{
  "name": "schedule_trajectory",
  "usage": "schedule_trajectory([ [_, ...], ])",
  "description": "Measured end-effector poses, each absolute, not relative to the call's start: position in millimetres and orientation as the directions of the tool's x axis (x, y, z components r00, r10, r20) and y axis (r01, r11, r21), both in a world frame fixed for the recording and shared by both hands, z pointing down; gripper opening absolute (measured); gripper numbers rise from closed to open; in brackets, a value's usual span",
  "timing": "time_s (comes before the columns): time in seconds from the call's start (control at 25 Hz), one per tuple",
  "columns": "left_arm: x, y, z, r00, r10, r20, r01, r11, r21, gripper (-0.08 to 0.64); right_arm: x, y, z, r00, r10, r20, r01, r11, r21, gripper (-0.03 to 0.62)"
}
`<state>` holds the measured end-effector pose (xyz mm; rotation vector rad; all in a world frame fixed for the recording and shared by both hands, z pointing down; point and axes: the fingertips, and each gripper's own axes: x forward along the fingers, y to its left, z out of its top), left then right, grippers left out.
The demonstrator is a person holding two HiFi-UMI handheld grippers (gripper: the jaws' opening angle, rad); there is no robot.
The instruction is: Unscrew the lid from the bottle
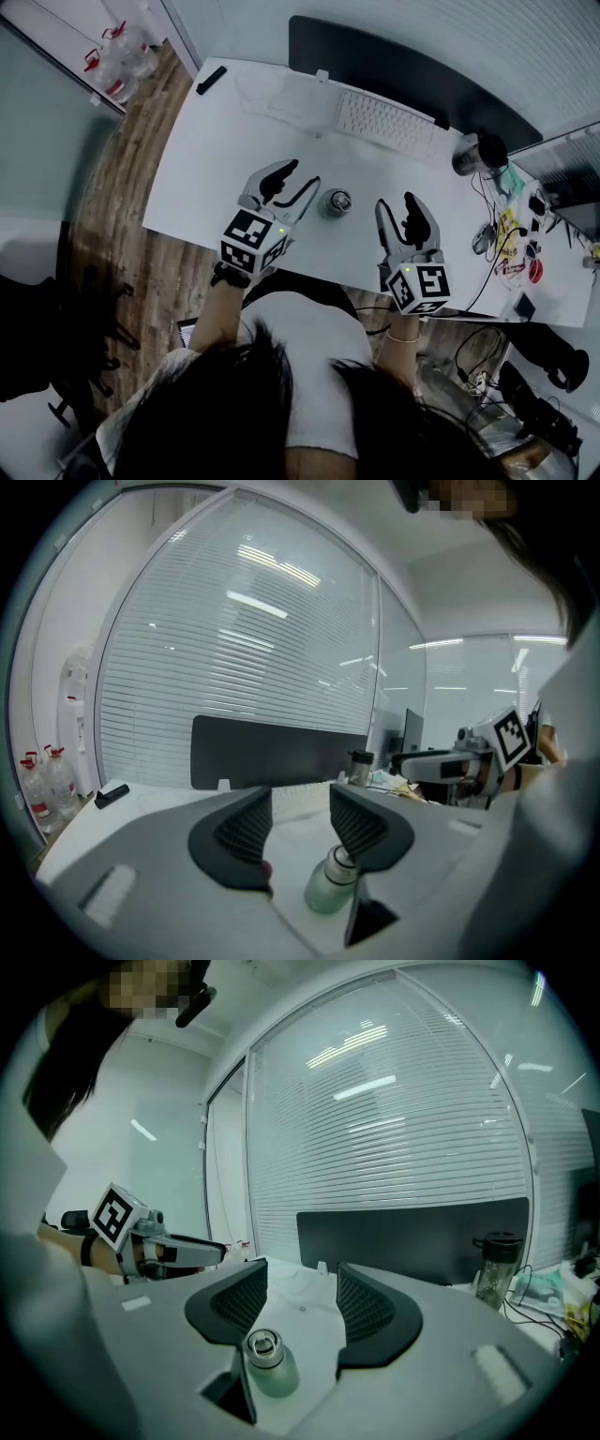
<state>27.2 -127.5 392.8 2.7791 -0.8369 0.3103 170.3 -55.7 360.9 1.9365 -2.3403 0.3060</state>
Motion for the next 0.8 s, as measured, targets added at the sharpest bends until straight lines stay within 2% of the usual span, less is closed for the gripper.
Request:
schedule_trajectory([
  [0.32,24.3,-117.1,417.7,0.837,-0.468,0.283,-0.517,-0.846,0.132,0.213,153.7,-57.4,375.2,-0.259,-0.936,0.237,-0.964,0.233,-0.131,0.227],
  [0.8,47.4,-80.1,483.5,0.896,-0.264,0.356,-0.344,-0.921,0.182,0.265,124.8,-60.7,414.5,-0.332,-0.891,0.310,-0.940,0.285,-0.189,0.227],
])
